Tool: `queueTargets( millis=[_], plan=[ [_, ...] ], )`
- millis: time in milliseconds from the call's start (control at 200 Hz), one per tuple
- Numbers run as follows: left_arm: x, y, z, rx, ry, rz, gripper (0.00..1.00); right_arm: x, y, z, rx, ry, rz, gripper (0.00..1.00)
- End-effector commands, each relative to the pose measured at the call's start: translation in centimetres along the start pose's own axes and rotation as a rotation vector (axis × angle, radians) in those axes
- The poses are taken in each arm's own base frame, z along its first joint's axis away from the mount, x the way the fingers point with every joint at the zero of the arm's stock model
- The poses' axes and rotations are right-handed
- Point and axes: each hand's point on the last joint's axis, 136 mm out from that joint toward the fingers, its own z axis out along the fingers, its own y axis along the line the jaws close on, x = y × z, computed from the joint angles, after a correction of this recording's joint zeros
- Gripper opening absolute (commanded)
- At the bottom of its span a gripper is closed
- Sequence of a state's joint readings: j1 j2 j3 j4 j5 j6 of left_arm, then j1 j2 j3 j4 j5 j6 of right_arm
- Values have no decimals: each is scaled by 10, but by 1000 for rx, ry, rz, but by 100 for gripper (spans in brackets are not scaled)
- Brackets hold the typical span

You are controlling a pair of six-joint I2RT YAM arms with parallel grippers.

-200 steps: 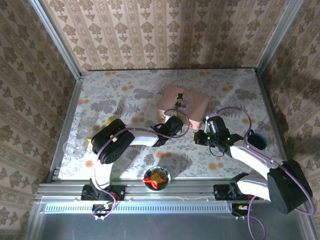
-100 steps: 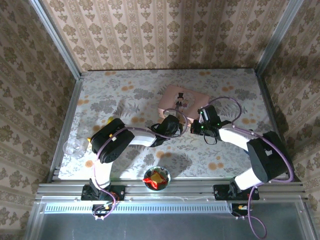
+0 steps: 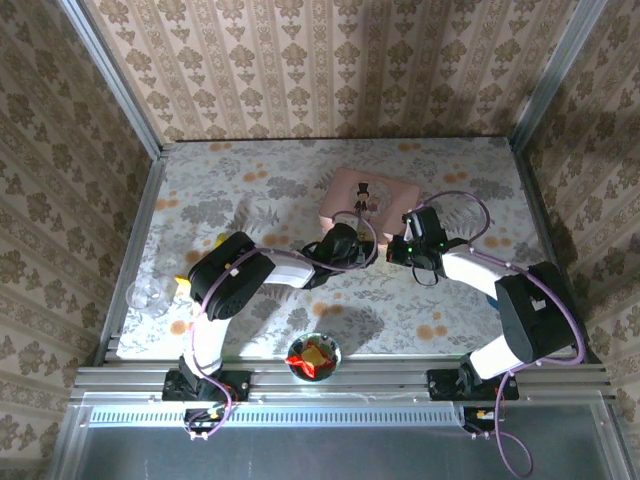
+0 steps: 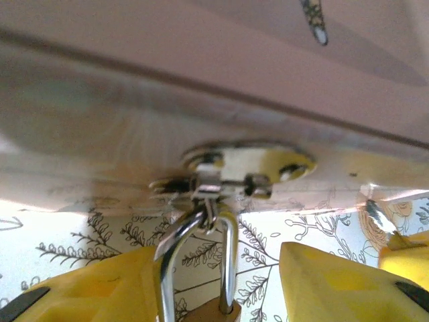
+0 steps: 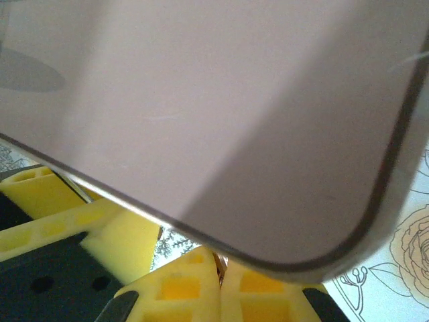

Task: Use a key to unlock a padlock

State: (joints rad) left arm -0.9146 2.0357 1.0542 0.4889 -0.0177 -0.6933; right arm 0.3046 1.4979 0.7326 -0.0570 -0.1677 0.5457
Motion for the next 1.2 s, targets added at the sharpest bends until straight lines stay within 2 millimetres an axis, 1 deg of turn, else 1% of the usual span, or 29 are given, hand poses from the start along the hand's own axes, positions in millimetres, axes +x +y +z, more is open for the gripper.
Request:
queueTargets(
  millis=[0, 120, 205, 270, 295, 475, 650, 845, 950, 1035, 1195],
  plan=[
    [-1, 6, 6, -46, 38, 43, 51, -3, -6, -9, 17, -25, -2, 0],
    [3, 16, 3, -135, 77, 72, 52, 0, -6, -14, 9, -28, 9, 0],
    [3, 22, 1, -214, 106, 131, 58, 2, -5, -18, 3, -35, 17, 0],
    [4, 26, 0, -268, 128, 176, 60, 6, -9, -18, 10, -27, 27, 0],
    [4, 27, -1, -286, 136, 191, 60, 2, -5, -24, -3, -48, 24, 0],
    [6, 30, -1, -364, 184, 295, 61, 5, -6, -32, -6, -57, 29, 0],
    [13, 31, 2, -384, 223, 326, 61, 4, -4, -38, -14, -73, 30, 0],
    [13, 32, -9, -386, 217, 325, 60, 2, -3, -43, -21, -86, 33, 0],
    [12, 33, -15, -386, 203, 318, 56, 1, -1, -44, -28, -90, 36, 0],
    [13, 34, -17, -387, 201, 305, 55, 1, -1, -43, -33, -90, 39, 0],
    [17, 31, -21, -368, 195, 286, 53, 2, -1, -44, -32, -88, 41, 0]
  ],
)
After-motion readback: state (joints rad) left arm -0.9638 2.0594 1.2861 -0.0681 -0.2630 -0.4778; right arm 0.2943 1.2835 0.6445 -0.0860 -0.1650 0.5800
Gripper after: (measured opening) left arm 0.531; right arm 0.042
